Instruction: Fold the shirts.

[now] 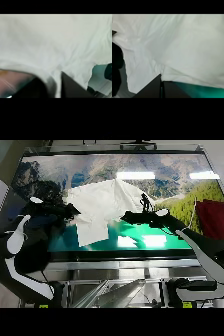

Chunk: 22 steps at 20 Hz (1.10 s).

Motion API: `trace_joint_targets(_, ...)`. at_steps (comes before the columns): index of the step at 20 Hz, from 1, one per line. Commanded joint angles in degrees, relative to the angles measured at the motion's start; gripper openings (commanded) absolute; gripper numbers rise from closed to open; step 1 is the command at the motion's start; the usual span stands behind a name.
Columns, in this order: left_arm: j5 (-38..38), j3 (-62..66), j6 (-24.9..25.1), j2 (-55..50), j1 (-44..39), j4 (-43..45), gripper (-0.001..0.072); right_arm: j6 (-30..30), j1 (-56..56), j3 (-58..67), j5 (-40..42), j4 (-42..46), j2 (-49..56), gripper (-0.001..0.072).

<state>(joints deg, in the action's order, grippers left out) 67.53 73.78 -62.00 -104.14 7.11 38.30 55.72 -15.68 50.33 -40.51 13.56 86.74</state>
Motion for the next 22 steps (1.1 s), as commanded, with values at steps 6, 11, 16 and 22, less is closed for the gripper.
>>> trace_joint_targets(6, 14.8, 6.8, 0.0, 4.5, -0.6, -2.2, 0.0000, 18.7, 10.1, 0.1, -19.7, 33.1, -8.2, 0.0019)
trace_joint_targets(11, 15.4, 6.9, 1.4, 27.0, 6.3, -20.7, 0.0002, 26.4, 29.5, 1.8, -27.0, 51.7, -30.7, 0.0019)
trace_joint_targets(16, 9.6, 8.9, 4.6, 50.1, 17.7, -39.7, 0.0021, 17.2, 44.5, 17.2, -22.1, 43.4, -51.8, 0.0019)
trace_joint_targets(22, 8.1, 25.2, 4.5, 58.2, 37.1, -42.8, 0.0022, 13.3, 47.9, 34.8, -9.1, 40.9, -61.0, 0.0019)
